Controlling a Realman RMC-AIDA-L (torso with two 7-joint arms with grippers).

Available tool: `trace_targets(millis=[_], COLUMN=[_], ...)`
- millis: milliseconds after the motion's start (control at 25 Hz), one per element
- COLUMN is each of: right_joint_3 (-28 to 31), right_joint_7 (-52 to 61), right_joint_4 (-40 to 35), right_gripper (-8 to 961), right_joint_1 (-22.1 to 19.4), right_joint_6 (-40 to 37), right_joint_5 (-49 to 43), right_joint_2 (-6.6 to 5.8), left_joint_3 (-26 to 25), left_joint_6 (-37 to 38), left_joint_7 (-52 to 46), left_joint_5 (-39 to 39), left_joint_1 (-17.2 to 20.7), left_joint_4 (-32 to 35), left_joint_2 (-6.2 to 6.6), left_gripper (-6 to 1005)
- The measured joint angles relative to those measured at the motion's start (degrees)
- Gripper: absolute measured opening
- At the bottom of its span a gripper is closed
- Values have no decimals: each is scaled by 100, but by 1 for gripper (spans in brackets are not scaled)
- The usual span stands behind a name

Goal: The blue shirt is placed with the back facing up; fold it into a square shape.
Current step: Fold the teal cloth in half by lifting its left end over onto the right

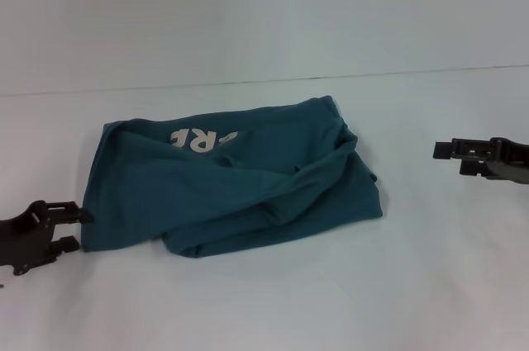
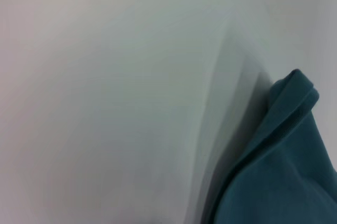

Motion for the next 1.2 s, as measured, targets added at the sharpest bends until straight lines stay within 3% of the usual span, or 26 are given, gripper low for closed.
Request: trace_targets(millis=[1200], right_joint_3=[17], right_joint_7=[-22], right_joint_4=[0], right_gripper=[884], right_joint_1=[-46], right_joint_6=[4], right_joint_5=[0], right_joint_2=[19], left_joint_3=[119], left_joint_6=[-110], left_joint_7=[-84], left_joint_5=[13], left_joint_1=[-159], left_joint_4=[-189], left_joint_2=[-7], left_gripper=[469])
